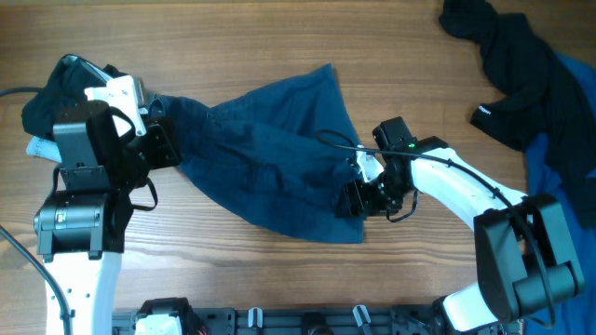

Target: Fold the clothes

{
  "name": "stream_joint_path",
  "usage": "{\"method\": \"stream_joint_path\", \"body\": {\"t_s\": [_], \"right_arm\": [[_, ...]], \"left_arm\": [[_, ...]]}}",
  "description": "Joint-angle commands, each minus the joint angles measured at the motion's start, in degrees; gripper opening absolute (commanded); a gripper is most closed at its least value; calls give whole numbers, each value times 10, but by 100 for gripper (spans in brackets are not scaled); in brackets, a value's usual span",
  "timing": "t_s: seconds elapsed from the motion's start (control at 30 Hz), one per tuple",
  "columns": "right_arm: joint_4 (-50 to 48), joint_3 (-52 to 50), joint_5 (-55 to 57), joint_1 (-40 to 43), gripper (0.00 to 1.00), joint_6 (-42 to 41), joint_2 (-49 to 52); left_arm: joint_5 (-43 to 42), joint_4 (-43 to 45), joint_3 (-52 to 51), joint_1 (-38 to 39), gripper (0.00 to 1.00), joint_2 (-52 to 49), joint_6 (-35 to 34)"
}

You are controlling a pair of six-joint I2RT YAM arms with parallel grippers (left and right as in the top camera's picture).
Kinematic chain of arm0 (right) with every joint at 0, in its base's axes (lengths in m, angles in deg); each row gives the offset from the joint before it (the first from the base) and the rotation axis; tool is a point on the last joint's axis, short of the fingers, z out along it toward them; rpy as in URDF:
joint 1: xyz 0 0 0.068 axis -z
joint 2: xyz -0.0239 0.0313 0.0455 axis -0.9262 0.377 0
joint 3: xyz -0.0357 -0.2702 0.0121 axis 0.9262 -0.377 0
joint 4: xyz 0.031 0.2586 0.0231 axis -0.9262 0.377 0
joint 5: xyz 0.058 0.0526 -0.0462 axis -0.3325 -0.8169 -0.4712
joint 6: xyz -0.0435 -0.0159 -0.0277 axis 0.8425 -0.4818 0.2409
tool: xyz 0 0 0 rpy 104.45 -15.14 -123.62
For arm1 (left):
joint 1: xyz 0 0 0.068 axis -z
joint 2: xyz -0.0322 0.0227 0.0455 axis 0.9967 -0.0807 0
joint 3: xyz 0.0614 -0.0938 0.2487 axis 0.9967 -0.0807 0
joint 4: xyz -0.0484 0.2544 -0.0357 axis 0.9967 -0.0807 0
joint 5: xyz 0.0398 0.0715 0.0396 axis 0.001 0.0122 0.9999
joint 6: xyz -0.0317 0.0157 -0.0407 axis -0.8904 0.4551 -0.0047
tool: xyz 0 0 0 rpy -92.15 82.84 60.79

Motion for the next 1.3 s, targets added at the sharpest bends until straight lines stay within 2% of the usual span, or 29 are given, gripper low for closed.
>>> {"method": "stream_joint_path", "body": {"t_s": [0.0, 0.27, 0.4, 0.53, 0.7, 0.97, 1.13, 1.27], "right_arm": [[1, -5, 83, -2, 71, -46, 2], [-38, -5, 103, 46, 73, -64, 2], [-49, -5, 75, 45, 71, -64, 3], [-51, -5, 73, 44, 57, -78, 5], [-50, -5, 66, 27, 48, -80, 8], [-53, -5, 56, 20, 5, -83, 5], [-59, 2, 61, 22, 4, -75, -62], [-59, 12, 88, 49, 4, -87, -164]], "left_arm": [[-7, 3, 4, -4, 4, 0, 7], [-7, 3, 4, -4, 5, 0, 8], [-7, 3, 4, -4, 4, 0, 7], [-7, 3, 4, -4, 4, 0, 7], [-7, 3, 4, -4, 4, 0, 7], [-8, 3, 4, -4, 5, 0, 7], [-8, 3, 4, -4, 6, 0, 8], [-8, 3, 4, -4, 6, 0, 7]]}}
